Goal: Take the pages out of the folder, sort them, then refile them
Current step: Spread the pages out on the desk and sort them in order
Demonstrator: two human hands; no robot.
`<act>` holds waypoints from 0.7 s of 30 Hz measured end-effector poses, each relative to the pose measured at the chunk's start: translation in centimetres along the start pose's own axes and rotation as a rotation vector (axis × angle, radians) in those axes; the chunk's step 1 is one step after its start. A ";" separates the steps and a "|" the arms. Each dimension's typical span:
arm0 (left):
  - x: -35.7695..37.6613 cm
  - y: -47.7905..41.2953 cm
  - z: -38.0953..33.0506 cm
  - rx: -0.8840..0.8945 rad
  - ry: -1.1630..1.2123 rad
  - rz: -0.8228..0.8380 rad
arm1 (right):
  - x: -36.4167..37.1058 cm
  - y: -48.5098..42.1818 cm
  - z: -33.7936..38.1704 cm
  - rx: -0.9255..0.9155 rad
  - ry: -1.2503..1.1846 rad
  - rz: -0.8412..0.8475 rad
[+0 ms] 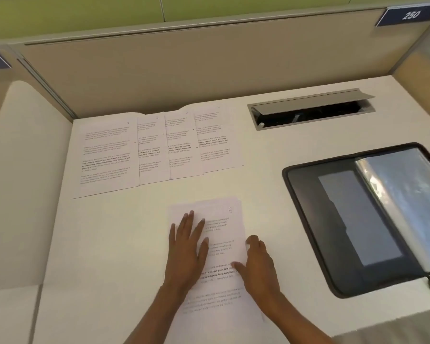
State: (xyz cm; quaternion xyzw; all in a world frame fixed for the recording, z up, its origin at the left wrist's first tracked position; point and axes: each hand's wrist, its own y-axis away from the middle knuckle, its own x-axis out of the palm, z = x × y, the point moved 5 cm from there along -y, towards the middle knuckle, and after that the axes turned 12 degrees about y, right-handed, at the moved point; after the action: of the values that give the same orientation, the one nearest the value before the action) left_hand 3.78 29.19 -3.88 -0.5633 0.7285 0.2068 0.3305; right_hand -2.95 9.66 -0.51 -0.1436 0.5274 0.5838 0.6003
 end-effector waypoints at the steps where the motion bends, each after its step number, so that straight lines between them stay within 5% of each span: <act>1: 0.4 1.4 0.1 -0.011 -0.040 0.013 | 0.1 -0.1 -0.3 0.003 -0.040 0.008; 11: 2.0 6.0 0.1 -0.153 -0.136 0.011 | -0.2 -0.1 -2.7 -0.009 -0.140 -0.044; 21: -0.4 6.2 0.2 -0.216 0.066 -0.099 | -3.1 0.1 -2.9 -0.007 -0.322 -0.027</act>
State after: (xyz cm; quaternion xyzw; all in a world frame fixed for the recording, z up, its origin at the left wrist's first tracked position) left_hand -2.00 31.35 -4.16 -0.6374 0.6838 0.2489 0.2533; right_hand -3.65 5.71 0.80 -0.0573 0.4204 0.5929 0.6845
